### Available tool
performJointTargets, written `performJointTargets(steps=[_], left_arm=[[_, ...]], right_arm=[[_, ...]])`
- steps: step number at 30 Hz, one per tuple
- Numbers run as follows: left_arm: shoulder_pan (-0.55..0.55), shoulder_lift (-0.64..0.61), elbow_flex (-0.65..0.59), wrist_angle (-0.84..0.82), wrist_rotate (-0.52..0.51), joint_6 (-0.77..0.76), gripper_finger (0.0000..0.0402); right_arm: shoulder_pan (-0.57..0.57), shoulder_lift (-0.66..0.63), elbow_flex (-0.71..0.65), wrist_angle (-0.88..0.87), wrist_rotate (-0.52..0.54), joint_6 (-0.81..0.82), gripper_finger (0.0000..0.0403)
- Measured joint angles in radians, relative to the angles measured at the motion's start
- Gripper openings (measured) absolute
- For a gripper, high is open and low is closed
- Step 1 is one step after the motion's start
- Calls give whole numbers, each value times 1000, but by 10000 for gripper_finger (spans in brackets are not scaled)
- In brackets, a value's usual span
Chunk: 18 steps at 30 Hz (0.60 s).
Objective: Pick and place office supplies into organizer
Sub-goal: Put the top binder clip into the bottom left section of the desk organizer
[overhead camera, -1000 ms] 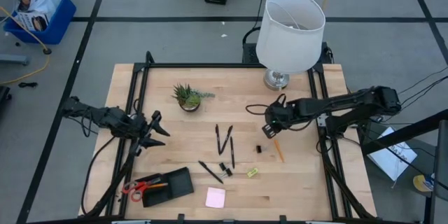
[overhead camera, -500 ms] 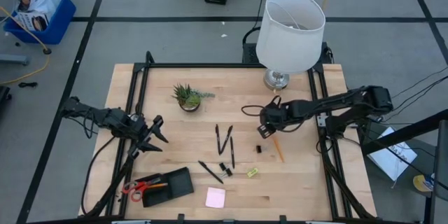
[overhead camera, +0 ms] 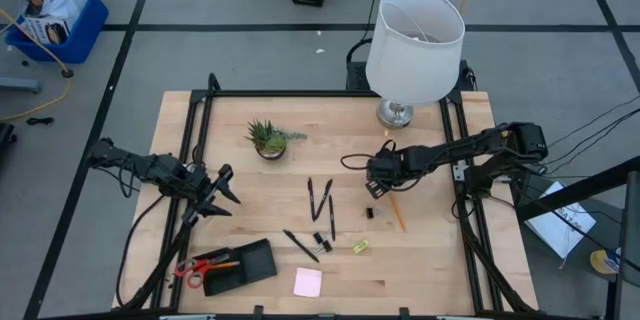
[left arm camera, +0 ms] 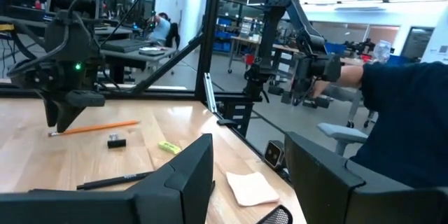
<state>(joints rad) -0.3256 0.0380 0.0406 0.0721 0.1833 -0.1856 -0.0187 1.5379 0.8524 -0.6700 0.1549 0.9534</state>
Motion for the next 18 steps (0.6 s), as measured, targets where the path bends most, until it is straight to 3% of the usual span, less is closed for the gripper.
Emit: performJointTargets(steps=[18], left_arm=[[0, 1, 0, -10, -9, 0, 179]], right_arm=[[0, 27, -52, 94, -22, -4, 109]])
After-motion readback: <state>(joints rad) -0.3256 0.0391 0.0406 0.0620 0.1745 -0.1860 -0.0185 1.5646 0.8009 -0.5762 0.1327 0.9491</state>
